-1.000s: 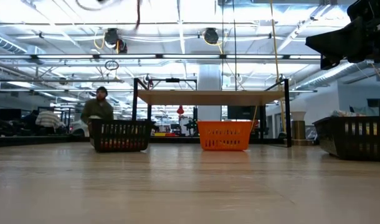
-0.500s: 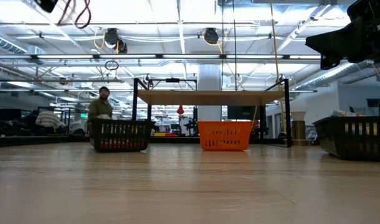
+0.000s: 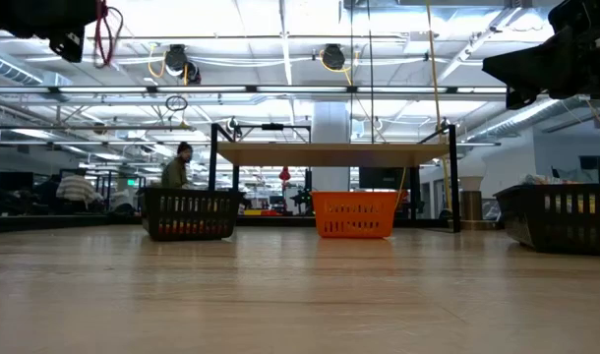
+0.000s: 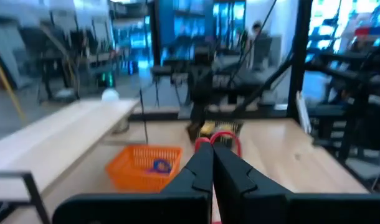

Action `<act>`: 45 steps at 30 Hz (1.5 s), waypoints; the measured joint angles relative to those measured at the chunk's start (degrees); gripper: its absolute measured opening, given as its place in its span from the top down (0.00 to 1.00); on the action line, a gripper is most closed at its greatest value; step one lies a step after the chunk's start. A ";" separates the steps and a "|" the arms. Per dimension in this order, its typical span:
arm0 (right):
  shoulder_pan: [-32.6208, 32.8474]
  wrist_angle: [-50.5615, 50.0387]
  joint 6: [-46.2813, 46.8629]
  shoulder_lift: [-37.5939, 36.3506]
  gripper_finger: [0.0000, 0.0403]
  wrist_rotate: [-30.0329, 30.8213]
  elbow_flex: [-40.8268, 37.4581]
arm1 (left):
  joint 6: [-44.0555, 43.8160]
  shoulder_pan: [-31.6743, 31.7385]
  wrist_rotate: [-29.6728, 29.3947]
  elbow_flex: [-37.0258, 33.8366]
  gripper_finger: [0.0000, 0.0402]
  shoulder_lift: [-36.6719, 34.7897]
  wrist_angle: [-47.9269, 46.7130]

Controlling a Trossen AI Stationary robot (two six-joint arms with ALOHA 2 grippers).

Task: Pick & Place Office Desk Supplies
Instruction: Put the red rubberband into the left black bin

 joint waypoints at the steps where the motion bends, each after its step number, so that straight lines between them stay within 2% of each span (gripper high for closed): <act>1: -0.02 0.01 0.00 0.00 0.99 0.03 -0.01 | 1.60 0.37 0.95 -1.41 1.00 -1.26 2.08; 11: 0.01 -0.04 0.42 0.00 0.99 -0.01 0.02 | 3.42 3.67 1.75 -8.45 1.00 -13.37 0.69; 18: 0.00 -0.49 0.02 0.04 0.99 -0.04 0.02 | 3.35 4.00 0.86 -8.70 1.00 -13.14 0.36; 21: 0.01 -0.49 0.03 0.04 0.99 -0.04 0.01 | 2.32 4.00 0.61 -8.66 1.00 -13.14 3.87; 24: 0.01 -0.42 0.03 0.04 0.99 0.01 0.02 | -1.39 4.00 -3.59 -6.97 1.00 -11.63 6.59; 28: -0.02 0.16 0.02 0.04 0.99 0.08 0.00 | -3.15 4.15 -5.73 -3.28 1.00 -4.15 6.17; 32: -0.02 0.86 0.02 0.04 0.99 0.12 0.01 | -4.57 6.85 -6.34 1.27 1.00 8.40 6.02; 41: 0.00 0.34 0.22 0.04 0.99 0.03 0.00 | -10.96 22.05 6.93 13.11 1.00 37.19 -1.08; 45: -0.01 -0.41 0.63 0.07 0.99 0.01 0.01 | -11.51 28.25 8.82 17.68 1.00 46.01 -8.23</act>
